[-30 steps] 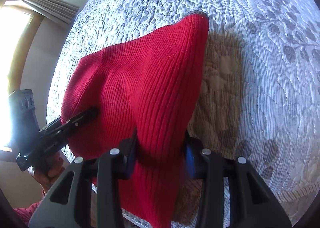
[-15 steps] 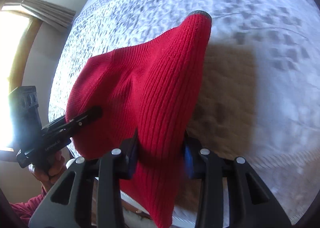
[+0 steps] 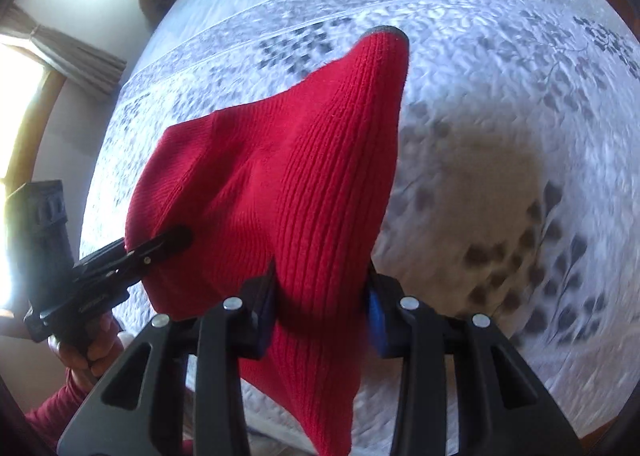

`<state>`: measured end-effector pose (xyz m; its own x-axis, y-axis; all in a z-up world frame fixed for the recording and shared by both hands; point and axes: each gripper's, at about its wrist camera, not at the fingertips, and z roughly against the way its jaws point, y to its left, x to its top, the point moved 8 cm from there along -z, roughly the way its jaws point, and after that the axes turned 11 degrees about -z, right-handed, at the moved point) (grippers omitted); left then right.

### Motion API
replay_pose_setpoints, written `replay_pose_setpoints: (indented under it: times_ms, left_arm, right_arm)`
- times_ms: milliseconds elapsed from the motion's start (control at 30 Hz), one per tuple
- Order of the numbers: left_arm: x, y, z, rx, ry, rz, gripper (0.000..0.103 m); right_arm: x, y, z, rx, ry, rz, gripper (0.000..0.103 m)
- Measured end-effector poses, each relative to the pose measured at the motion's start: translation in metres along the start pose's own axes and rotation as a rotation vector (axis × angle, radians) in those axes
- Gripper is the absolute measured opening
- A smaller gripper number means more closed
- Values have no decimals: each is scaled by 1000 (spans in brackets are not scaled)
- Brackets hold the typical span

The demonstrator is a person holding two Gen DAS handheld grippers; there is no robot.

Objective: Fold small clothes

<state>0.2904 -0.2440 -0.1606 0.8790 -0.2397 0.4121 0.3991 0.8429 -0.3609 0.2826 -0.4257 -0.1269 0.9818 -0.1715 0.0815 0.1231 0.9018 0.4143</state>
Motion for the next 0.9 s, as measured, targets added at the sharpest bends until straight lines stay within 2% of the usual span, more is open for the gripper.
replay_pose_setpoints:
  times_ms: [100, 167, 200, 233, 300, 333, 400, 433, 500, 567, 700, 767, 833, 867, 900]
  left_arm:
    - [15, 6, -38, 40, 41, 7, 26]
    - [17, 11, -63, 60, 77, 14, 25]
    - [17, 16, -73, 95, 90, 13, 25]
    - [15, 20, -80, 117, 97, 13, 26]
    - [8, 25, -95, 104, 116, 14, 31]
    - [7, 26, -97, 105, 112, 8, 33]
    - [4, 26, -98, 118, 101, -15, 41]
    - [3, 25, -96, 119, 100, -18, 42]
    - [-6, 25, -88, 102, 107, -8, 52]
    - [-20, 22, -78, 62, 122, 9, 56]
    - [-61, 14, -66, 6, 155, 33, 58]
    - [-80, 10, -68, -11, 179, 45, 58]
    - [-92, 9, -75, -28, 196, 68, 57]
    - [-95, 10, -77, -19, 186, 79, 57]
    - [-96, 10, -77, -11, 182, 81, 54]
  right_arm:
    - [25, -31, -27, -37, 17, -45, 36]
    - [33, -57, -49, -59, 43, -103, 36]
    - [34, -64, -57, -70, 51, -117, 36]
    - [33, -74, -68, -55, 67, -141, 38]
    - [31, -84, -72, 18, 55, -170, 41]
    - [30, -86, -70, 39, 47, -174, 43]
    - [24, -91, -65, 40, 28, -168, 60]
    - [18, -91, -59, 40, 17, -154, 61]
    - [2, -89, -46, 59, 5, -135, 64]
    - [-19, -91, -36, 77, 10, -129, 68]
    - [-73, -99, -28, 130, 52, -149, 68]
    - [-91, -103, -32, 154, 77, -181, 65]
    - [-103, -106, -38, 174, 100, -214, 54]
    - [-107, -108, -42, 190, 112, -235, 37]
    - [-109, -108, -43, 208, 121, -251, 26]
